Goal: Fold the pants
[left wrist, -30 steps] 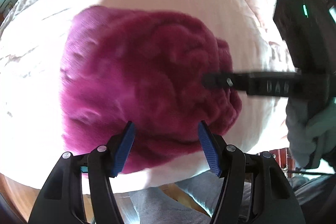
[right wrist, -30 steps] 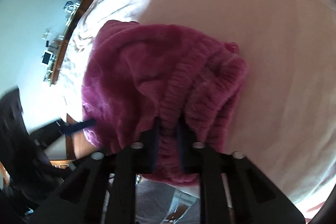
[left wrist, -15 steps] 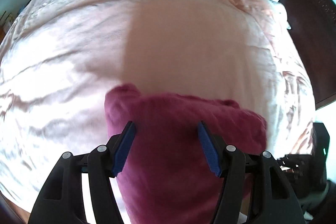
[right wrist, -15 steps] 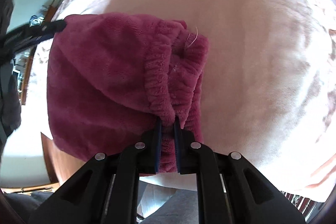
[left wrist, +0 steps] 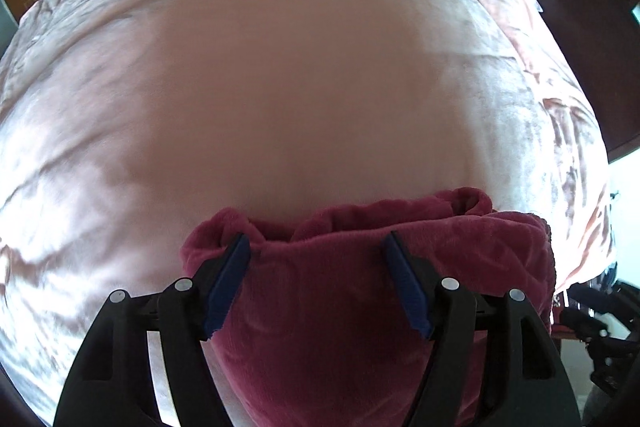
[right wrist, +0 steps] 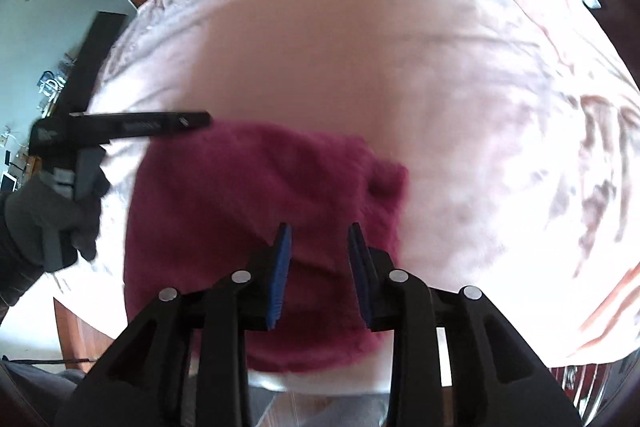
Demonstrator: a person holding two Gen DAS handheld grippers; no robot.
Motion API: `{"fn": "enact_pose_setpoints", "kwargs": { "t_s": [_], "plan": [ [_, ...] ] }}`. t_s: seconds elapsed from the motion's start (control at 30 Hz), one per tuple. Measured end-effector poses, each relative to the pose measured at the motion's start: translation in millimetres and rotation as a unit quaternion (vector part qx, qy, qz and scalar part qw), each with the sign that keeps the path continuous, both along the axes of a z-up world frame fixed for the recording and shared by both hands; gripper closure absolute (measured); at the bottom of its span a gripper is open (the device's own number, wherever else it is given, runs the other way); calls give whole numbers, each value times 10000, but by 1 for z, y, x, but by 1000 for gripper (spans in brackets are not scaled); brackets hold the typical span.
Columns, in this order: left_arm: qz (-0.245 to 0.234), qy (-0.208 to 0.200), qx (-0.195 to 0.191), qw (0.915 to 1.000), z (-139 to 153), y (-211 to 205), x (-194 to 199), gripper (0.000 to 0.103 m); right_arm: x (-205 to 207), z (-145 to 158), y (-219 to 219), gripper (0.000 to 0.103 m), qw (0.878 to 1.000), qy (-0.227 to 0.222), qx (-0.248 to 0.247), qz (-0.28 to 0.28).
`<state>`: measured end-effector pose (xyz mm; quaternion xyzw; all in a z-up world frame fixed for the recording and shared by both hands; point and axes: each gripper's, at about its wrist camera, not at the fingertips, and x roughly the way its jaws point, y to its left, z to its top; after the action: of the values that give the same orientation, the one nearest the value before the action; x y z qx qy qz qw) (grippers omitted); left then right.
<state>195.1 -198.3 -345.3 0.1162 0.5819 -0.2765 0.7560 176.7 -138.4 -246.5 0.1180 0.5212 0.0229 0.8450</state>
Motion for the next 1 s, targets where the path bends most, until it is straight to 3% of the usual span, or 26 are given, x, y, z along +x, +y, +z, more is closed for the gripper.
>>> {"fn": "enact_pose_setpoints", "kwargs": {
  "t_s": [0.4, 0.83, 1.0],
  "plan": [
    [-270, 124, 2, 9996, -18, -4, 12, 34, 52, -56, 3, 73, 9987, 401, 27, -311],
    [-182, 80, -42, 9998, 0, 1, 16, 34, 62, -69, 5, 73, 9977, 524, 127, -405],
    [-160, -149, 76, 9997, 14, 5, 12, 34, 55, -66, 0, 73, 9978, 518, 70, -401]
  ]
}}
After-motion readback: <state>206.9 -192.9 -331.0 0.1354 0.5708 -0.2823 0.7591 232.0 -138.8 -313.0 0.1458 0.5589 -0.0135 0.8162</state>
